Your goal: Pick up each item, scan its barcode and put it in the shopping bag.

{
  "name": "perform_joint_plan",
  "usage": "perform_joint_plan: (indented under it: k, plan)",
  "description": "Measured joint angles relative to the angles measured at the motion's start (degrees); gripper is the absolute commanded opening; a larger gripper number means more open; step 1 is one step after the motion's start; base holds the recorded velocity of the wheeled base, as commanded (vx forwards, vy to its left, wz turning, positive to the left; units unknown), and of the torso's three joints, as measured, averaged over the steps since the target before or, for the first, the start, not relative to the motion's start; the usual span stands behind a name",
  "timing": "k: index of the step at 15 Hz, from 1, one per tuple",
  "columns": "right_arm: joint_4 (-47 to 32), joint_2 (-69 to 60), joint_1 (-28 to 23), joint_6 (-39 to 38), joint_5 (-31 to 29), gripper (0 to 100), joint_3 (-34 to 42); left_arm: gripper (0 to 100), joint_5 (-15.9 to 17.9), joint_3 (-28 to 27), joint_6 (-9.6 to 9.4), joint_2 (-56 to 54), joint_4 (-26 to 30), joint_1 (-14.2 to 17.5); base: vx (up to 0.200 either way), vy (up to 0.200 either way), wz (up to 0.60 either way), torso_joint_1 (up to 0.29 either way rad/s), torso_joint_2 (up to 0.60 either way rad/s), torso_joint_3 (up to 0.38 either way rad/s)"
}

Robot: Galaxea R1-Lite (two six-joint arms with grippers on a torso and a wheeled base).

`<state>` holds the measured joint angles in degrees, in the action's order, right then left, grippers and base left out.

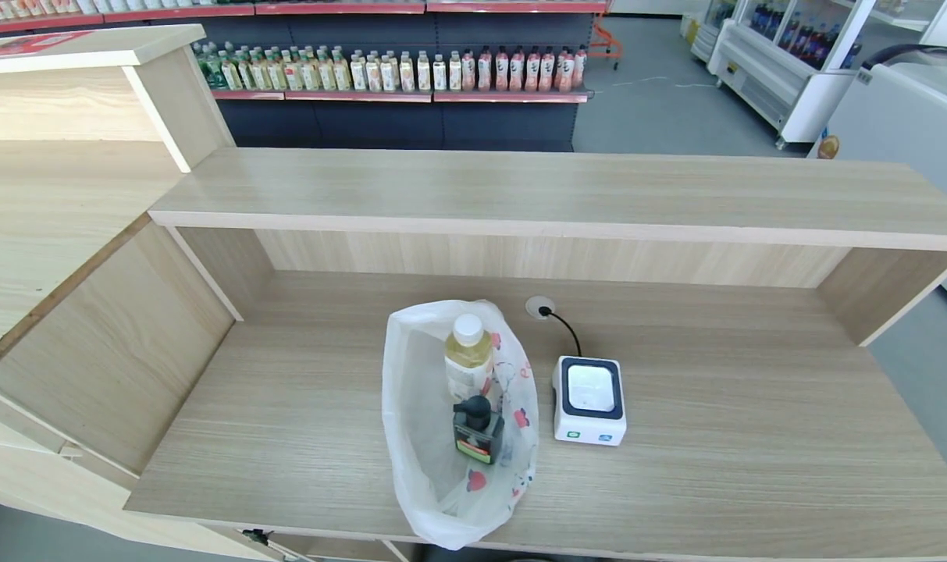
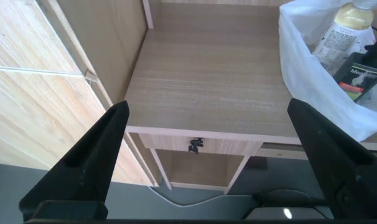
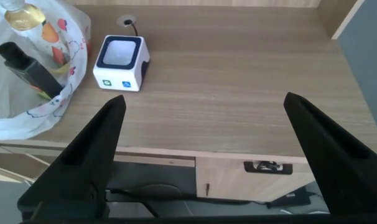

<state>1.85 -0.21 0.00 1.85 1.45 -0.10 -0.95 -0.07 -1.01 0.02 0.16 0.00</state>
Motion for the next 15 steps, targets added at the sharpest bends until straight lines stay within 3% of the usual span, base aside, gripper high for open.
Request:
perform_joint_plan:
  k: [3, 6, 8, 11, 12, 15]
  plan:
    - [0.0, 0.0, 0.0, 0.6, 0.0, 100, 0.0, 100, 0.0, 0.0, 0.11, 0.0, 0.0, 0.0, 0.0, -0.2, 0.0, 0.002, 0.0, -0.001]
    - [0.0, 0.0, 0.0, 0.5, 0.0, 100, 0.0, 100, 0.0, 0.0, 0.12, 0.0, 0.0, 0.0, 0.0, 0.0, 0.0, 0.0, 0.0, 0.0]
    - [0.0, 0.0, 0.0, 0.6, 0.2, 100, 0.0, 100, 0.0, 0.0, -0.95, 0.1, 0.0, -0.1, 0.2, 0.0, 0.0, 0.0, 0.0, 0.0]
    - [-0.1, 0.0, 0.0, 0.7, 0.3, 100, 0.0, 100, 0.0, 0.0, -0.66, 0.1, 0.0, 0.0, 0.133, 0.0, 0.0, -0.003, 0.0, 0.003]
    - [0.0, 0.0, 0.0, 0.6, 0.2, 0, 0.0, 100, 0.0, 0.0, 0.23, 0.0, 0.0, 0.0, 0.0, 0.0, 0.0, 0.0, 0.0, 0.0]
    - [-0.1, 0.1, 0.0, 0.1, 0.2, 0, 0.0, 100, 0.0, 0.0, 0.46, 0.0, 0.0, 0.0, 0.0, 0.0, 0.0, 0.0, 0.0, 0.0]
